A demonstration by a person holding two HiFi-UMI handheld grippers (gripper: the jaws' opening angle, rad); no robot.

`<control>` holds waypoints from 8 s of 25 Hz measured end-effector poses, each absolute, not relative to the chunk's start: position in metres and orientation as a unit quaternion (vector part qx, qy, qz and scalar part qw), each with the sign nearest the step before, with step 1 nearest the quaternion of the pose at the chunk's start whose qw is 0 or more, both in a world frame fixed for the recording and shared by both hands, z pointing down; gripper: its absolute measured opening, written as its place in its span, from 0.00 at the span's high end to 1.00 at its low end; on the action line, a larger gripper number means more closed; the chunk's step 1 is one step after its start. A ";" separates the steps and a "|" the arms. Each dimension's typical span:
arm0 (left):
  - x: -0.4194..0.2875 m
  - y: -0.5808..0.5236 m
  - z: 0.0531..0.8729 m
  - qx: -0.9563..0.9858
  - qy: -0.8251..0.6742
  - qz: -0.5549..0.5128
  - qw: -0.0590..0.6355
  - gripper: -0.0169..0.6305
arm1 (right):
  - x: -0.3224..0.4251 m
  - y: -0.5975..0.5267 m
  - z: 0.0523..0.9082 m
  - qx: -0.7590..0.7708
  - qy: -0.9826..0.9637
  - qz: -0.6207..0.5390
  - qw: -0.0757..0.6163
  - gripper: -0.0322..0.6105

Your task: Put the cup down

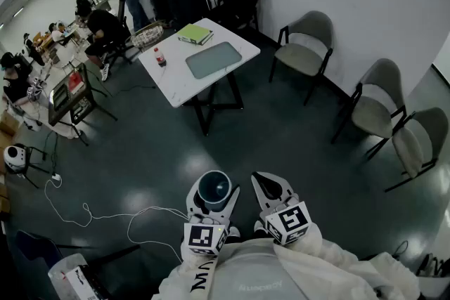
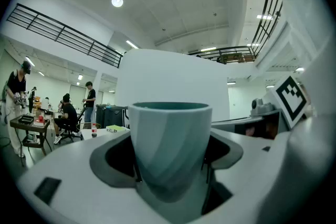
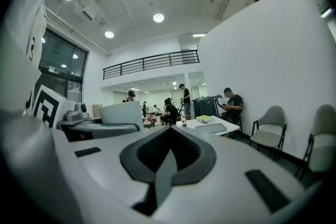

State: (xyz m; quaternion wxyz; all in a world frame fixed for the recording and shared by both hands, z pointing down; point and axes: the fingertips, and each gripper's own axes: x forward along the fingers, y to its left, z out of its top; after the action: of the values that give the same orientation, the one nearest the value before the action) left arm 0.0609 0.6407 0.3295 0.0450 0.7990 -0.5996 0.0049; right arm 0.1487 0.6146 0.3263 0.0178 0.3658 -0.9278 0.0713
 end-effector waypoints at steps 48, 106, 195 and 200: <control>0.004 0.387 0.368 0.784 -0.620 0.028 0.014 0.38 | 0.122 0.355 0.368 0.337 -0.935 0.112 -0.005 0.94; -0.160 0.017 0.380 0.821 -0.567 0.046 0.050 0.38 | -0.060 0.005 0.383 0.383 -0.916 0.115 0.043 0.94; -0.096 -0.319 0.504 0.836 -0.540 0.053 0.074 0.38 | 0.011 -0.321 0.506 0.441 -0.875 0.190 0.057 0.94; -0.095 -0.328 0.519 0.837 -0.537 0.065 0.083 0.38 | 0.010 -0.329 0.509 0.439 -0.876 0.192 0.058 0.94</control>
State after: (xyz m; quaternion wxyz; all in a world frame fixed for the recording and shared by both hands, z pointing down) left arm -0.0949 -0.3276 0.5193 0.0834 0.8370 -0.5369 0.0648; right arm 0.0102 -0.3291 0.5087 0.0578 0.4390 -0.8759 0.1918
